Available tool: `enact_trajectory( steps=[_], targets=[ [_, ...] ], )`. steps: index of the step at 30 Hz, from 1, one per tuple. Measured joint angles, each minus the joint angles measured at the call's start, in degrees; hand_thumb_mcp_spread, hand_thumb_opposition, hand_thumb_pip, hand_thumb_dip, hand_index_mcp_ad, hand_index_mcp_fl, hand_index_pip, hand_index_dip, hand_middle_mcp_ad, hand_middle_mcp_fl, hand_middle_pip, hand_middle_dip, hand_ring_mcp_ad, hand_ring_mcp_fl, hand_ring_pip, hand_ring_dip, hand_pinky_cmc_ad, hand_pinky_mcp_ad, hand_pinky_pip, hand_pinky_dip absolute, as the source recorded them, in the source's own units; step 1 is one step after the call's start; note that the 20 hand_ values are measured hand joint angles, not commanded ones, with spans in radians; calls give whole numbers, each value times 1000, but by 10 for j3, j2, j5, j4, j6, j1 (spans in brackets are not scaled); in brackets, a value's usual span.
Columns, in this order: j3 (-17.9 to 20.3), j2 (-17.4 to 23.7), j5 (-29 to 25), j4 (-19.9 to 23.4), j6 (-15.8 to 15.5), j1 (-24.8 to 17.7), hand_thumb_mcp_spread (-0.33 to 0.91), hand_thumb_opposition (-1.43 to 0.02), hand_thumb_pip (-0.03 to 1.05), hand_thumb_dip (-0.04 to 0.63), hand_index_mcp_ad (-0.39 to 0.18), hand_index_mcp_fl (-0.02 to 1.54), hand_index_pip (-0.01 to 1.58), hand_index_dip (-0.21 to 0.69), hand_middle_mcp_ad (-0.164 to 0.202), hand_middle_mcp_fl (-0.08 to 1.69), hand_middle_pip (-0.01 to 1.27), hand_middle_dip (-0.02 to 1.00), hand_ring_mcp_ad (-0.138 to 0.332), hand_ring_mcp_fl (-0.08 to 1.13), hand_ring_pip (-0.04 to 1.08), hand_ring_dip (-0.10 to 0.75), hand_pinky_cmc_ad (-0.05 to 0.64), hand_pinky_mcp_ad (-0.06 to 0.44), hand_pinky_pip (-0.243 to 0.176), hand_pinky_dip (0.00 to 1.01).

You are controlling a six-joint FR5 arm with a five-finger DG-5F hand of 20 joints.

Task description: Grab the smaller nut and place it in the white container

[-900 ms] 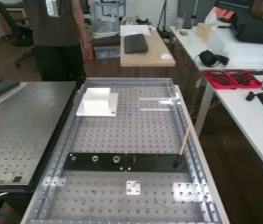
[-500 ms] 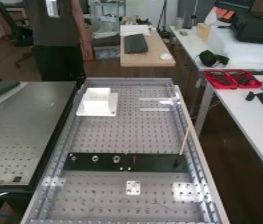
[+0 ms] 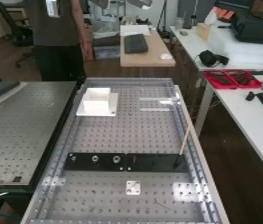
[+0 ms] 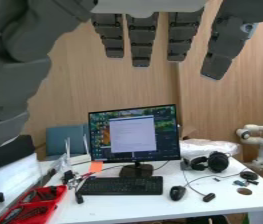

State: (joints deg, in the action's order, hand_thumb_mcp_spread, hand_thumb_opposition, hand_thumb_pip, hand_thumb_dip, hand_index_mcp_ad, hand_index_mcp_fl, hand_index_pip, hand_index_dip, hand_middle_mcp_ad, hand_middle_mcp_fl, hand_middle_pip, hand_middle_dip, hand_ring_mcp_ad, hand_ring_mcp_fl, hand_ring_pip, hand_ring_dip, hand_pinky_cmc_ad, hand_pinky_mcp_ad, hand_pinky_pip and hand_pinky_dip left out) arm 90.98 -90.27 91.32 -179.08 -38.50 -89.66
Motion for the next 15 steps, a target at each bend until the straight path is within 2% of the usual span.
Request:
enact_trajectory(
  steps=[15],
  targets=[
    [18, 11, -11, 5, 3, -5, 227, -695, 475, 45, -12, 7, 72, 318, 70, 26, 124, 239, 169, 0, 86, 113, 412, 328, -59, 290]
  ],
)
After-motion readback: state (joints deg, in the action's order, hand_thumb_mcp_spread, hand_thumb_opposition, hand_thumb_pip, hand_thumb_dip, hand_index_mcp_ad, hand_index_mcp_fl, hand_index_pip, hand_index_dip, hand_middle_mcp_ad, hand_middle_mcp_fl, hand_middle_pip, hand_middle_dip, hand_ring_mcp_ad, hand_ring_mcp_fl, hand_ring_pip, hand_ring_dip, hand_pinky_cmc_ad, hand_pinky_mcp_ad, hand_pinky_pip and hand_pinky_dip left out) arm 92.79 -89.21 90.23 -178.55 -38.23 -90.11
